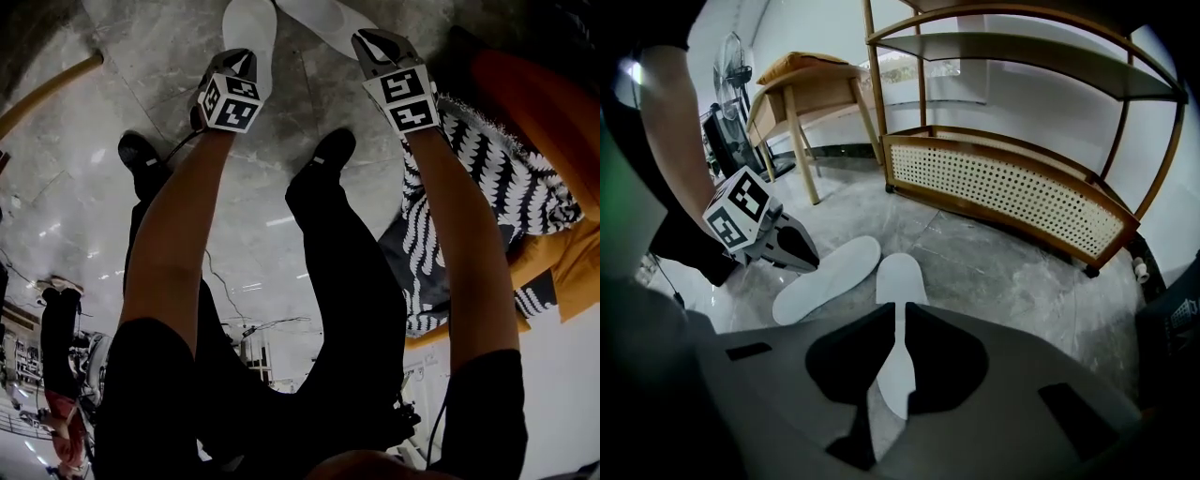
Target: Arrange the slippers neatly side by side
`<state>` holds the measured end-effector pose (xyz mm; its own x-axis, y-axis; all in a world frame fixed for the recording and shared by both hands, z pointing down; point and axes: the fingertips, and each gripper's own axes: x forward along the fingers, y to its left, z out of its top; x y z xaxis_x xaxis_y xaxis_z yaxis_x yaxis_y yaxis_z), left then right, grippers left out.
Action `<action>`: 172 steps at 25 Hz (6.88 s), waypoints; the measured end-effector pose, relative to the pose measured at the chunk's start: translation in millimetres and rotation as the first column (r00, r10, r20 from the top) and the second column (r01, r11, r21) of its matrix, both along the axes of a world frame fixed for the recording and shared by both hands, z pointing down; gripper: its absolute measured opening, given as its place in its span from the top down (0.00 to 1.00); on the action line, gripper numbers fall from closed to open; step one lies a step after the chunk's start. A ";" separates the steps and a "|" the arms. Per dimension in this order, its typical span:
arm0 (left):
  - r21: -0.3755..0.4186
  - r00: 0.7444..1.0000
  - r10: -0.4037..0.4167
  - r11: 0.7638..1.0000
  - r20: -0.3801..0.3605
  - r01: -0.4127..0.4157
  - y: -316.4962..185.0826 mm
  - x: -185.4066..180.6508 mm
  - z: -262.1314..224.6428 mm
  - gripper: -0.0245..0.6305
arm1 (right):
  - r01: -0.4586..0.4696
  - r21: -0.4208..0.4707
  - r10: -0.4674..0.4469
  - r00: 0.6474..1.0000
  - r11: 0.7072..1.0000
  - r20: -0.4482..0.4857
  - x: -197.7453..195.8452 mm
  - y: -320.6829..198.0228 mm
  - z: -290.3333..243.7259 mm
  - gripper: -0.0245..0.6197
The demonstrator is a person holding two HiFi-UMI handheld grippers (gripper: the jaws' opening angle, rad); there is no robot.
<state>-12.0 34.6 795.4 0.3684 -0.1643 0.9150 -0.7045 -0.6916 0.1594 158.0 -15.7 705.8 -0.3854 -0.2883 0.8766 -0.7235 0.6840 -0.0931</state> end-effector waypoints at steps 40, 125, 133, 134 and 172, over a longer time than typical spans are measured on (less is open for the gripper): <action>0.260 0.944 0.164 0.962 -0.286 -0.088 -7.0 -32.1 -75.9 0.93 | 0.910 -0.288 -0.954 0.292 0.299 -0.069 -20.0 20.2 54.6 0.74; 0.110 0.927 0.248 0.968 -0.280 -0.226 4.9 -113.8 -105.7 0.93 | -0.458 -0.808 0.709 -0.701 -0.369 0.073 -59.0 28.8 86.3 0.90; 0.093 0.934 0.246 0.969 -0.258 -0.229 13.0 -111.3 -117.7 0.93 | -0.623 -0.725 0.887 -0.460 -0.293 0.037 -49.5 44.8 65.9 0.75; 0.090 0.938 0.238 0.971 -0.253 -0.223 12.4 -109.8 -123.2 0.93 | -0.670 -0.695 0.928 -0.374 -0.262 0.010 -47.7 52.2 60.6 0.78; 0.637 0.696 0.211 0.635 -0.686 0.436 48.1 20.1 -984.0 0.94 | -0.422 0.626 -0.060 0.798 0.656 0.600 36.5 116.1 -884.3 0.91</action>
<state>8.1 82.7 -188.6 0.7067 -0.7066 -0.0367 -0.7011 -0.7063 0.0984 194.4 100.5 -178.5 -0.5634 -0.8258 0.0248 -0.8257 0.5618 -0.0517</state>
